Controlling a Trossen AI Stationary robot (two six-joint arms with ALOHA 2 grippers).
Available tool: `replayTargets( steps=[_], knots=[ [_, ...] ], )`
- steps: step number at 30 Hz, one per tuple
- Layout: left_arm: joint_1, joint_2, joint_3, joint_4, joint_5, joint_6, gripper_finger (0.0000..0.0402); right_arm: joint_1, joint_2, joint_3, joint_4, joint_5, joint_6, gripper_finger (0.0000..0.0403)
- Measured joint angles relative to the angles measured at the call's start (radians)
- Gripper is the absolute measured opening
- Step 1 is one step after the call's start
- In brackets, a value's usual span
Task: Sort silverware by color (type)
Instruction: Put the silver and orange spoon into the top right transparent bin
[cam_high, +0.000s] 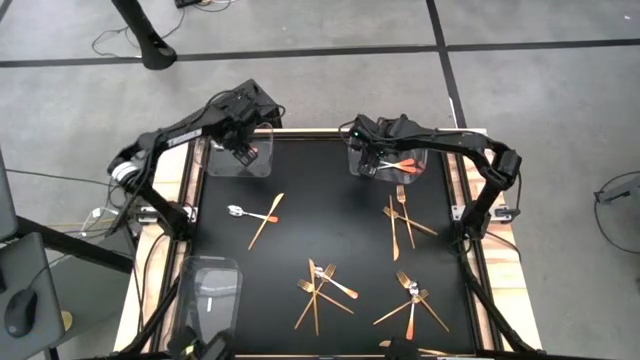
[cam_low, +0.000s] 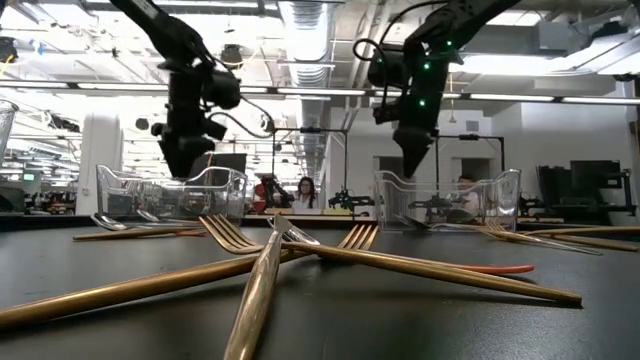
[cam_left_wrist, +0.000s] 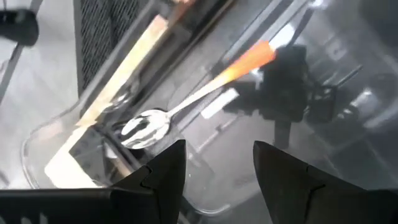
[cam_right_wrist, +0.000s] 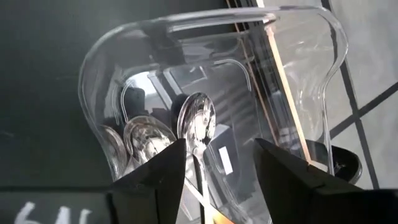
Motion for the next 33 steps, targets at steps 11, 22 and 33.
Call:
replayTargets(
  steps=[11,22,33],
  knots=[
    [0.073,0.150,0.049,-0.008,0.027,0.030,0.0171,0.018,0.000,0.000,0.014,0.000,0.017,0.0210],
    [0.099,0.148,0.051,-0.041,0.063,-0.276,0.0171,0.018,0.000,0.001,0.040,0.000,-0.001,0.0210],
    [0.079,0.122,0.049,-0.099,0.078,-0.255,0.0171,0.017,-0.001,0.001,0.163,0.000,-0.055,0.0210]
  ],
)
